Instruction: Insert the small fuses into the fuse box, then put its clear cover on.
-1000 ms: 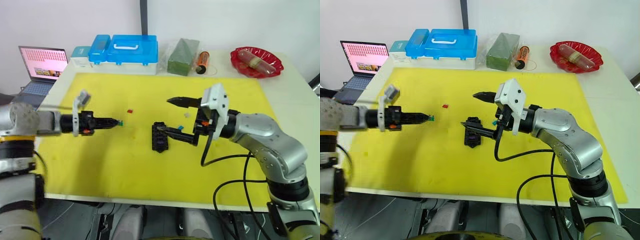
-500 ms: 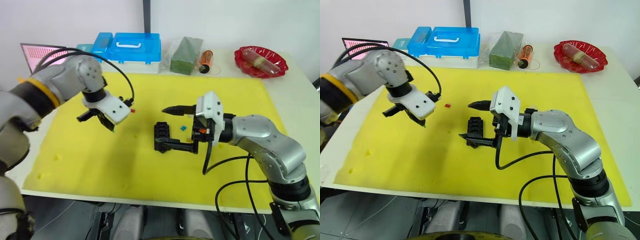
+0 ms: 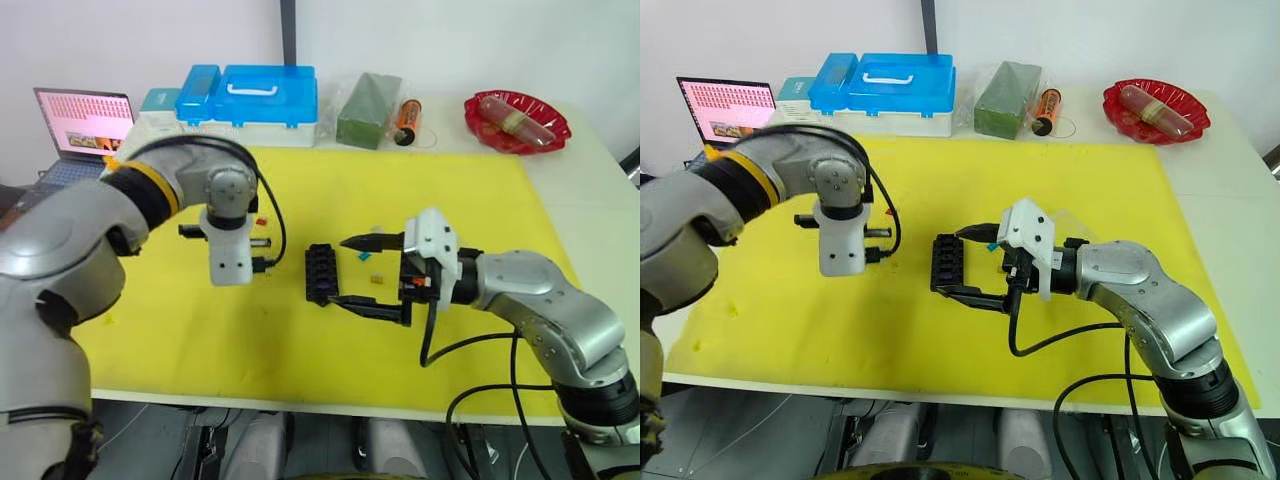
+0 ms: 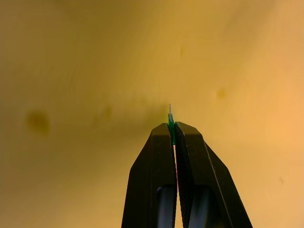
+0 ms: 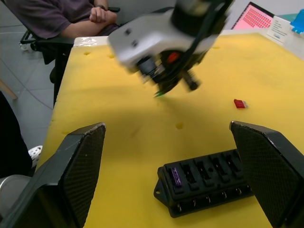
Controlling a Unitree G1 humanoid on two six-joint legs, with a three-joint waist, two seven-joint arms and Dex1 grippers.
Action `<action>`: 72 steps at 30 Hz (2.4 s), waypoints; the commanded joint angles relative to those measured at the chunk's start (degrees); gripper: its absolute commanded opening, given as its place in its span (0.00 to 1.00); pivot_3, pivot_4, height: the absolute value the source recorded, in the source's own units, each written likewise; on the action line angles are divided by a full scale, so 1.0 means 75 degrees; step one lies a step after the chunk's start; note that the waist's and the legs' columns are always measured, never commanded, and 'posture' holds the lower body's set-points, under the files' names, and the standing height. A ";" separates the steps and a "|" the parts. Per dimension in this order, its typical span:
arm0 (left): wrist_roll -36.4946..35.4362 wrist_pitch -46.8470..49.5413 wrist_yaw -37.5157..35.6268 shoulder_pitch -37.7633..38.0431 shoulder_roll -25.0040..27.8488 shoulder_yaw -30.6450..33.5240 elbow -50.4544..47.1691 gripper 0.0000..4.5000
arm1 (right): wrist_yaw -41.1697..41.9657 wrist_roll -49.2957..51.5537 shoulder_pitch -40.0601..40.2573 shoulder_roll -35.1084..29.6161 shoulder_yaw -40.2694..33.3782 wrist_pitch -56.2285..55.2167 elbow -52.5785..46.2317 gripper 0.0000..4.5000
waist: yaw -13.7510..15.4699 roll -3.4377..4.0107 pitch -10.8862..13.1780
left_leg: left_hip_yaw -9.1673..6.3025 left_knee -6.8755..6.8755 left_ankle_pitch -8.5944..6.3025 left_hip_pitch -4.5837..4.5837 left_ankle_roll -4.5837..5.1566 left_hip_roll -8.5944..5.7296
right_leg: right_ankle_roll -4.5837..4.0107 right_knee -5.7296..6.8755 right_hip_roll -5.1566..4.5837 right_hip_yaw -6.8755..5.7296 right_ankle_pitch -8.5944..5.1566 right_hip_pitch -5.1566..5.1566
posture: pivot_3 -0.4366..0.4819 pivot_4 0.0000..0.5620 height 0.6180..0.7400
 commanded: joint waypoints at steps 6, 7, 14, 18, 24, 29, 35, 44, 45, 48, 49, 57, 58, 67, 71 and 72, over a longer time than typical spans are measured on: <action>0.0577 0.0055 -0.0037 0.0189 -0.0067 0.0724 -0.0496 0.06 | -0.0062 0.0339 -0.0131 -0.0019 -0.0160 0.0176 -0.0194 1.00 | 0.0022 0.0001 -0.0001 | -0.0014 0.0049 -0.0012 -0.0002 0.0021 -0.0001 | 0.0004 0.0009 0.0002 -0.0003 0.0001 0.0018 | 0.48 0.27 1.00; 0.0571 0.0098 -0.0037 0.0180 -0.0089 0.0775 -0.0512 0.11 | -0.0063 0.0375 -0.0201 0.0004 -0.0126 0.0216 -0.0174 1.00 | 0.0029 0.0001 -0.0001 | -0.0015 0.0053 -0.0015 -0.0003 0.0025 0.0000 | 0.0005 0.0010 0.0002 -0.0003 0.0001 0.0018 | 0.48 0.27 1.00; 0.0644 0.0527 -0.0037 0.0366 -0.0382 0.1551 -0.0673 0.59 | 0.0035 0.0563 -0.0576 -0.0028 -0.0137 0.0443 0.0036 1.00 | 0.0051 0.0001 -0.0001 | -0.0023 0.0074 -0.0022 -0.0011 0.0037 -0.0003 | 0.0015 0.0010 0.0001 -0.0004 0.0004 0.0021 | 0.48 0.27 1.00; 0.0307 0.1268 -0.0037 0.0448 -0.0462 0.1988 -0.0706 0.91 | 0.0219 0.0540 -0.0658 -0.0132 -0.0130 0.0420 0.0190 1.00 | 0.0045 0.0001 -0.0001 | -0.0020 0.0080 -0.0022 -0.0013 0.0038 -0.0005 | 0.0019 0.0010 0.0000 -0.0003 0.0006 0.0024 | 0.48 0.27 1.00; -0.0921 0.3083 -0.0037 0.0468 0.0348 0.2642 -0.0729 1.00 | 0.0578 0.0624 -0.1021 -0.0306 -0.0206 0.0467 0.0586 1.00 | -0.0081 0.0003 0.0001 | -0.0021 0.0078 -0.0023 -0.0011 0.0040 -0.0003 | 0.0018 0.0021 0.0002 0.0001 0.0006 0.0013 | 0.48 0.27 1.00; -0.2116 0.5383 -0.0037 0.1309 0.1689 0.3570 -0.1677 1.00 | 0.0657 0.0672 -0.1358 -0.0311 -0.0148 0.0506 0.0740 1.00 | -0.0219 0.0008 0.0001 | -0.0024 0.0077 -0.0025 -0.0005 0.0043 -0.0002 | 0.0021 0.0051 0.0003 0.0008 -0.0001 0.0006 | 0.48 0.27 1.00; -0.4245 0.9795 0.0327 0.3145 0.3182 0.6289 -0.2988 1.00 | 0.0613 0.0551 -0.1584 -0.0099 0.0150 0.0470 0.0709 1.00 | -0.0219 0.0008 0.0003 | -0.0023 0.0082 -0.0025 -0.0001 0.0042 0.0000 | 0.0016 0.0093 0.0004 0.0016 -0.0013 -0.0009 | 0.48 0.27 1.00; -0.8889 1.7424 0.3570 0.7422 0.3505 1.2174 -0.3617 1.00 | 0.0917 0.0046 -0.1655 0.0287 0.0750 -0.0155 0.0962 1.00 | -0.0292 0.0010 0.0005 | -0.0037 0.0068 -0.0026 0.0045 0.0043 0.0010 | 0.0010 0.0112 0.0003 0.0024 -0.0040 0.0020 | 0.48 0.27 1.00; -0.9105 1.7906 0.3850 0.7709 0.3380 1.2575 -0.3708 1.00 | 0.0965 0.0006 -0.1666 0.0314 0.0788 -0.0209 0.0990 1.00 | -0.0268 0.0011 0.0005 | -0.0037 0.0067 -0.0026 0.0049 0.0042 0.0010 | 0.0010 0.0112 0.0003 0.0025 -0.0040 0.0023 | 0.48 0.27 1.00; -0.9432 1.9004 0.4604 0.8123 0.2872 1.3375 -0.3591 1.00 | 0.1090 -0.0114 -0.1737 0.0401 0.0909 -0.0361 0.1111 1.00 | -0.0165 0.0011 0.0005 | -0.0033 0.0066 -0.0028 0.0063 0.0040 0.0011 | 0.0008 0.0111 0.0000 0.0033 -0.0040 0.0031 | 0.48 0.27 1.00; -0.9506 1.9262 0.4843 0.8094 0.2665 1.3499 -0.3332 1.00 | 0.1118 -0.0139 -0.1769 0.0439 0.0935 -0.0395 0.1162 1.00 | -0.0139 0.0011 0.0005 | -0.0034 0.0065 -0.0028 0.0069 0.0039 0.0009 | 0.0007 0.0111 -0.0002 0.0032 -0.0040 0.0037 | 0.48 0.27 1.00; -0.9079 1.9355 0.5605 0.7487 0.1593 1.3055 -0.2499 1.00 | 0.1205 -0.0261 -0.1961 0.0531 0.0962 -0.0350 0.1277 1.00 | -0.0051 0.0002 -0.0001 | -0.0027 0.0061 -0.0028 0.0087 0.0030 -0.0003 | -0.0001 0.0112 -0.0005 0.0046 -0.0034 0.0044 | 0.48 0.27 1.00; -0.8955 1.9233 0.5575 0.7415 0.1552 1.2985 -0.2434 1.00 | 0.1196 -0.0273 -0.1967 0.0519 0.0945 -0.0333 0.1268 1.00 | -0.0028 0.0003 -0.0001 | -0.0025 0.0060 -0.0028 0.0088 0.0029 -0.0003 | -0.0003 0.0112 -0.0005 0.0048 -0.0033 0.0043 | 0.48 0.27 1.00; -0.8286 1.8699 0.5110 0.7115 0.1124 1.2461 -0.2203 1.00 | 0.1020 -0.0175 -0.1921 0.0423 0.0802 -0.0027 0.0986 1.00 | 0.0000 0.0003 -0.0001 | 0.0002 0.0045 -0.0027 0.0088 0.0026 -0.0002 | -0.0004 0.0109 -0.0006 0.0081 -0.0031 0.0026 | 0.48 0.27 1.00; -0.7836 1.8052 0.4853 0.7001 0.0874 1.2171 -0.1953 1.00 | 0.0977 -0.0096 -0.1941 0.0367 0.0754 0.0134 0.0836 1.00 | 0.0016 0.0003 -0.0001 | 0.0004 0.0043 -0.0027 0.0089 0.0026 -0.0001 | -0.0005 0.0109 -0.0007 0.0083 -0.0031 0.0025 | 0.48 0.27 1.00; -0.7733 1.7951 0.4760 0.6978 0.0858 1.2081 -0.1905 1.00 | 0.0969 -0.0083 -0.1951 0.0366 0.0744 0.0164 0.0818 1.00 | 0.0018 0.0003 -0.0001 | 0.0004 0.0043 -0.0027 0.0089 0.0026 -0.0002 | -0.0005 0.0108 -0.0007 0.0083 -0.0031 0.0025 | 0.48 0.27 1.00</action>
